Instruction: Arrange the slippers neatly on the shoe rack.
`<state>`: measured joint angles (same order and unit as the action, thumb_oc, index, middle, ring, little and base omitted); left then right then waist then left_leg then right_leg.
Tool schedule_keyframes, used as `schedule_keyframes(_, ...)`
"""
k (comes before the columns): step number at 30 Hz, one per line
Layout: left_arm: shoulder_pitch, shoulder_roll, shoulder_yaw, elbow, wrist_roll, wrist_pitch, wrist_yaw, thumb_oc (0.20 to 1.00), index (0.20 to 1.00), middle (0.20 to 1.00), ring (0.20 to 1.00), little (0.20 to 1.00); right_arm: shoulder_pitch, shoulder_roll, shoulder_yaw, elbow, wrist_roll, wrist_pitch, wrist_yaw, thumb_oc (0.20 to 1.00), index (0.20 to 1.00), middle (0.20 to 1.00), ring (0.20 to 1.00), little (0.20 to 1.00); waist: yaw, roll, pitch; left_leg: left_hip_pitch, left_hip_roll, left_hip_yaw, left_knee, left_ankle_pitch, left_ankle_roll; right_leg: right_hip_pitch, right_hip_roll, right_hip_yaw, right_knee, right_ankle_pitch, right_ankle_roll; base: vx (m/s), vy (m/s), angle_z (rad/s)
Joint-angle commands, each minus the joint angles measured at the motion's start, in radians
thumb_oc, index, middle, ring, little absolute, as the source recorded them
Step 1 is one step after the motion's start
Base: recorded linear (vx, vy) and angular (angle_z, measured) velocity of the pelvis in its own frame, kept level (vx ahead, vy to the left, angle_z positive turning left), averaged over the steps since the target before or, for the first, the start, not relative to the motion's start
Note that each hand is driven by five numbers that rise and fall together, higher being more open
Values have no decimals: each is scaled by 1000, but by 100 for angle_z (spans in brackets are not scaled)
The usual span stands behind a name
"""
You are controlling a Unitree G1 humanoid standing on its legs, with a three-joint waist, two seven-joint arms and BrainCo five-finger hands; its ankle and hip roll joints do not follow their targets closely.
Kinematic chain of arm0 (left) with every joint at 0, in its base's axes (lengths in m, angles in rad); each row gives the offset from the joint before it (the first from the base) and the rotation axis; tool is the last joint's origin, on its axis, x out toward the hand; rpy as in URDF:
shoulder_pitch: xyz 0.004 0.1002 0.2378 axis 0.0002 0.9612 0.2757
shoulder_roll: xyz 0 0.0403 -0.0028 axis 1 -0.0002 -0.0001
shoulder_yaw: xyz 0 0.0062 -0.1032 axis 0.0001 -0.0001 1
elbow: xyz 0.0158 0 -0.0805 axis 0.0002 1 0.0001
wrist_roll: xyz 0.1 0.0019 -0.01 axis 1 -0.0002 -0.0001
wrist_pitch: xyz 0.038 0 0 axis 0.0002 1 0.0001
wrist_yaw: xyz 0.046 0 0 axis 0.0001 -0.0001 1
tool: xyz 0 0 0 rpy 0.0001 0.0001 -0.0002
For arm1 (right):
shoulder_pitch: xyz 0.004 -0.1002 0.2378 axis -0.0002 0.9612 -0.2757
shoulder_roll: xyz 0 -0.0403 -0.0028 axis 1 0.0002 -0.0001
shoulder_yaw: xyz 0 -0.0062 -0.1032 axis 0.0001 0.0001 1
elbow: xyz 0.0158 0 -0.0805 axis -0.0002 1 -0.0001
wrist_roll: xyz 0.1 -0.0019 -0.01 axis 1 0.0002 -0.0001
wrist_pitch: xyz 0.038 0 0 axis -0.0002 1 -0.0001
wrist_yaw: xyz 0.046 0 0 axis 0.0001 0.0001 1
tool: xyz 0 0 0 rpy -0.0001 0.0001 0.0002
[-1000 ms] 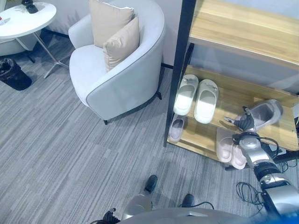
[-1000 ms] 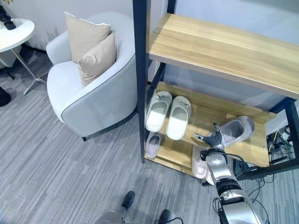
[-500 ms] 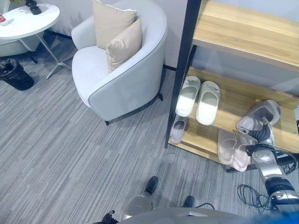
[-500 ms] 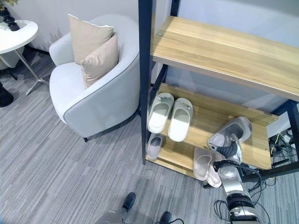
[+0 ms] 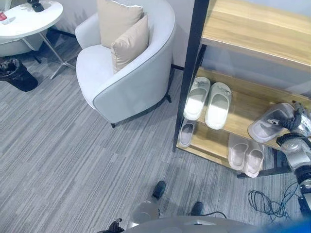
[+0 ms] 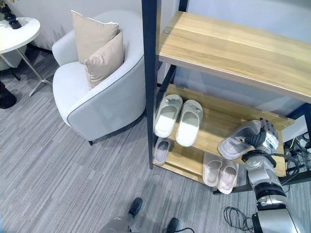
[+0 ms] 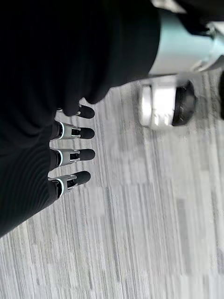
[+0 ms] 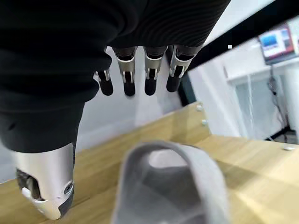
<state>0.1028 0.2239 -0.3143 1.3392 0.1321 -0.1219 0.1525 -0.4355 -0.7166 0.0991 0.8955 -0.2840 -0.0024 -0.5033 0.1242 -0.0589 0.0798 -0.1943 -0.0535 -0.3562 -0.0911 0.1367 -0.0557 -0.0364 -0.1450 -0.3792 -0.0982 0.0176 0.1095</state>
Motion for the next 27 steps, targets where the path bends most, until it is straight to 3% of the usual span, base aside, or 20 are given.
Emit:
schedule_keyframes(1,-32,-5,-1,53,-4,-9,-3,1000,1000,1000,1000,1000,-17,-38,16,-129,-50,27,-3,1000,1000,1000,1000,1000,9,-17,15,13,-3,32,4,-109,6,5,-28,-29,11,-12,38,0,0,0)
schedule_keyframes(9,-43,-3,-12,40,-24,-16,2,1000,1000,1000,1000,1000,-73,-73,52,-19,-56,59,3,1000,1000,1000,1000,1000,3,-18,33,-5,0,36,4,-105,3,-12,-23,-24,11,-13,37,16,-30,0)
schedule_keyframes(16,-49,-16,-16,24,-45,-20,8,1000,1000,1000,1000,1000,-68,-86,13,-96,-106,97,-45,1000,1000,1000,1000,1000,-12,-2,40,-5,3,42,4,-108,4,-18,-23,-16,11,-13,35,7,-13,-5)
schedule_keyframes(27,-47,-19,-31,31,-59,-19,4,1000,1000,1000,1000,1000,-107,-90,32,5,-67,107,-35,1000,1000,1000,1000,1000,-18,6,54,-19,4,44,4,-102,0,-35,-22,-12,11,-9,35,1,-4,0)
